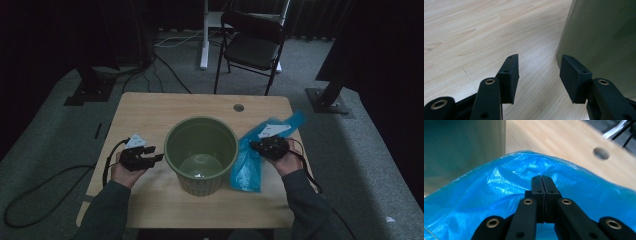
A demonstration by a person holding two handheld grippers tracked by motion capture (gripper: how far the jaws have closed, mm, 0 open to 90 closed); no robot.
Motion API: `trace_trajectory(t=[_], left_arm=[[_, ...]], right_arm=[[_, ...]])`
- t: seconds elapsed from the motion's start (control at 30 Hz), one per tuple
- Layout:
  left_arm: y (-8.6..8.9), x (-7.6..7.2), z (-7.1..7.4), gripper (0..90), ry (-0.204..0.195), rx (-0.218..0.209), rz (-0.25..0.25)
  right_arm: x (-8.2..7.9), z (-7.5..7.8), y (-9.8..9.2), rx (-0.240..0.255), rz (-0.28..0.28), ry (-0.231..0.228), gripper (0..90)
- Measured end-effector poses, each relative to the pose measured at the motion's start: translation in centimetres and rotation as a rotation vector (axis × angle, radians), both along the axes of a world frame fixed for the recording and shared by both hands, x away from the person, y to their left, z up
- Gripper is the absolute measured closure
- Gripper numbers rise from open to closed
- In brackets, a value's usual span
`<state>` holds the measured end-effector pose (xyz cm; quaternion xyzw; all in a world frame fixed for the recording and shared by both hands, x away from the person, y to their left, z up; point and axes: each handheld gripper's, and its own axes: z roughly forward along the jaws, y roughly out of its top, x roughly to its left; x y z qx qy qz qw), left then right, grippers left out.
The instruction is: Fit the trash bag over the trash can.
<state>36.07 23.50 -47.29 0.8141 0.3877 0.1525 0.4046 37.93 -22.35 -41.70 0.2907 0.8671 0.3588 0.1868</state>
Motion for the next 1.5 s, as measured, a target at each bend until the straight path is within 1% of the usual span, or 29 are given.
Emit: trace_trajectory(t=[0.17,0.37,0.53,0.67,0.77,0.87,1.0,1.17,1.27,1.37,1.43,1.5], left_arm=[[0.0,0.0,0.0,49.3,-0.001,-0.001,0.000],[0.0,0.0,0.0,49.3,-0.002,-0.002,0.001],[0.0,0.0,0.0,49.3,-0.002,-0.001,0.001],[-0.1,0.0,0.0,49.4,-0.002,0.000,0.000],[-0.1,0.1,0.0,49.3,-0.002,0.000,-0.001],[-0.1,0.1,0.0,49.3,-0.002,-0.001,-0.001],[-0.1,0.1,0.0,49.3,-0.003,-0.002,-0.001],[-0.1,0.1,0.0,49.3,-0.003,-0.002,-0.003],[-0.1,0.1,0.0,49.3,-0.004,-0.004,-0.003],[-0.1,0.1,0.0,49.3,-0.004,-0.006,-0.001],[-0.1,0.1,0.0,49.3,-0.005,-0.006,-0.001],[-0.1,0.1,0.0,49.3,-0.004,-0.006,-0.001]], right_arm=[[0.0,2.8,-0.5,0.035,0.010,-0.052,89.8],[0.1,5.8,-1.3,0.081,0.017,-0.106,89.9],[-0.2,7.9,-1.7,0.141,0.040,-0.131,89.9],[-0.4,9.4,-1.5,0.176,0.061,-0.153,89.9],[-0.6,10.5,-0.9,0.205,0.081,-0.168,90.0],[-0.7,11.4,-0.1,0.217,0.100,-0.189,89.9],[-0.6,12.4,1.2,0.234,0.127,-0.202,90.0],[-0.6,13.8,3.2,0.267,0.175,-0.217,90.0],[-0.7,14.3,4.6,0.262,0.205,-0.227,90.0],[-0.8,14.5,5.8,0.260,0.230,-0.226,90.0],[-0.8,14.7,6.4,0.256,0.242,-0.229,90.0],[-0.9,14.9,6.8,0.265,0.254,-0.228,90.0]])
